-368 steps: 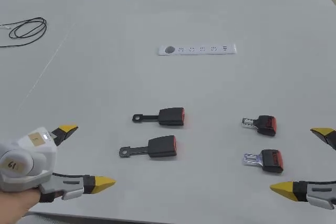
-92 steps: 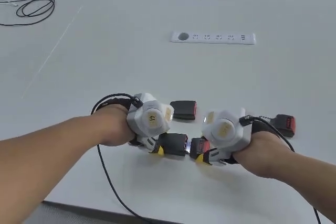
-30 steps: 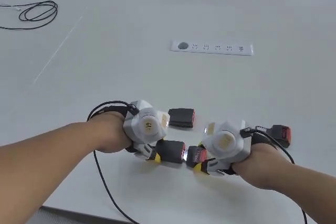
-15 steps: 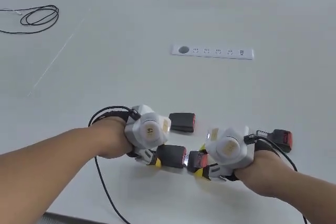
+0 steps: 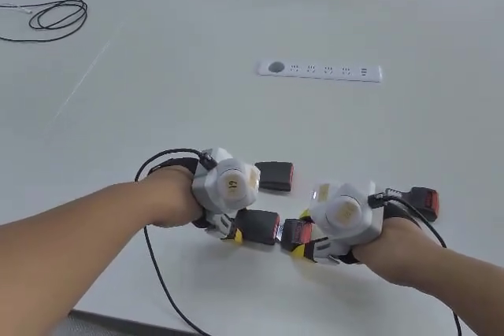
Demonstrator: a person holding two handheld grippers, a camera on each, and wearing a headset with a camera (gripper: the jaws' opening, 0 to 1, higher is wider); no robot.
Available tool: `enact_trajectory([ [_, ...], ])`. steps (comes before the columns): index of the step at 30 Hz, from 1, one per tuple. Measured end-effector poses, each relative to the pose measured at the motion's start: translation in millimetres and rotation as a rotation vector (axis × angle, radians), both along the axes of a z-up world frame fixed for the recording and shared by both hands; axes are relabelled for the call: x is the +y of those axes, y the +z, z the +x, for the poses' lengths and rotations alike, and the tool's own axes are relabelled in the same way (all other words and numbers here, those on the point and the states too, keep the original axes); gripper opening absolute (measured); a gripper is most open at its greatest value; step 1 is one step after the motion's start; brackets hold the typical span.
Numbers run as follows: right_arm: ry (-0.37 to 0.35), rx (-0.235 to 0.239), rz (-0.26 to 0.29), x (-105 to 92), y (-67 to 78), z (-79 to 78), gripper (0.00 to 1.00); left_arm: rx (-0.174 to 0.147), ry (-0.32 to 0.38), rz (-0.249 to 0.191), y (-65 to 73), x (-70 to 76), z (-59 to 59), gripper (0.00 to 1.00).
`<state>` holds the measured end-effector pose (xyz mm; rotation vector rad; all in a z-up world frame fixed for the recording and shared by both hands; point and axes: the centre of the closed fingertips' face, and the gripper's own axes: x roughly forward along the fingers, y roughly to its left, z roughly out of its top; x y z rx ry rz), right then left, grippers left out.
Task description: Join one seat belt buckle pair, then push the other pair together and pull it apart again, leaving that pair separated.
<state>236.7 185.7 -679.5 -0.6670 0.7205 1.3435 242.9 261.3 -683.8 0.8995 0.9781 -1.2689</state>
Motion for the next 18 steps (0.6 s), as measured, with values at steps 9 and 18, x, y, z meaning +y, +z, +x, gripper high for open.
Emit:
enact_trajectory([
  [9, 0.007, -0.032, 0.036, 3.7, 23.8, -0.6, 0.34, -0.029, 0.059, 0.006, 23.5, 9.6, 1.3, 0.39],
  [18, 0.023, -0.071, 0.048, 1.5, 37.2, 3.9, 0.34, -0.072, 0.075, -0.066, 46.9, -4.0, 14.3, 0.39],
])
